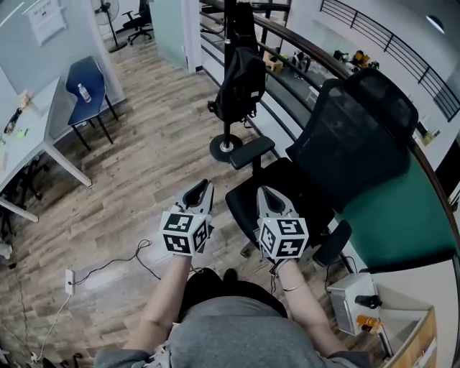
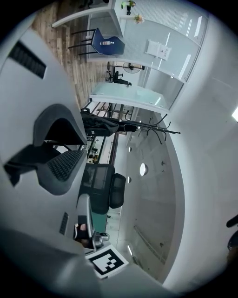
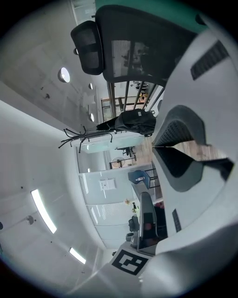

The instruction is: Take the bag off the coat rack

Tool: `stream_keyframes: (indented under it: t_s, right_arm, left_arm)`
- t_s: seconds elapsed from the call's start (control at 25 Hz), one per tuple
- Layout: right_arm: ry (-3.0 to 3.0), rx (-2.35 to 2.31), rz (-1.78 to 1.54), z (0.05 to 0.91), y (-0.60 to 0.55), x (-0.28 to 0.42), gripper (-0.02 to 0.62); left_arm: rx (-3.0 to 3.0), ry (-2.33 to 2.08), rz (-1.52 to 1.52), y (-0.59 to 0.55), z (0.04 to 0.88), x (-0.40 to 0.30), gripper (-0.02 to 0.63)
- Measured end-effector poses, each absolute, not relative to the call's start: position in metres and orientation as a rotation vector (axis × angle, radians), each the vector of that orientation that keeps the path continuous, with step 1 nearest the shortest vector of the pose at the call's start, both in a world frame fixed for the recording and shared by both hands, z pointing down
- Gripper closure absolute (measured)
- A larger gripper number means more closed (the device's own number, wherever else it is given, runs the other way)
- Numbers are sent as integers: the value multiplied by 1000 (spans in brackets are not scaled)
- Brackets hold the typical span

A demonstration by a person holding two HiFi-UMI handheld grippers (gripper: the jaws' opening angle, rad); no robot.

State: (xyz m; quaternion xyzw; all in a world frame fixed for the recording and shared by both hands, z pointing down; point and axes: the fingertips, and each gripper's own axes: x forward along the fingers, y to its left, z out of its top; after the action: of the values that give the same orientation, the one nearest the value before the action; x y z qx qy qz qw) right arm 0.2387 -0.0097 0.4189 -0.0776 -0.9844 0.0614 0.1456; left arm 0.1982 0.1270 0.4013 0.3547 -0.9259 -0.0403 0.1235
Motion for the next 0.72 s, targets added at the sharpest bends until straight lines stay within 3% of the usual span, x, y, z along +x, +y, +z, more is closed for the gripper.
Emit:
stream_keyframes:
  t_s: [0.12,0.4,0.72]
  right_arm:
    - [-2824,-237,197,421,-12,238,524]
    - [-2795,-267,222,428,-6,222,455]
    - [-2785,-262,221,435,2,164,422]
  left_arm:
    - [1013,-2701,-117,128,405,199,531]
    - [956,-2700,-110,135,414,182,459]
    - [962,-2681,-135,139,427,119,422]
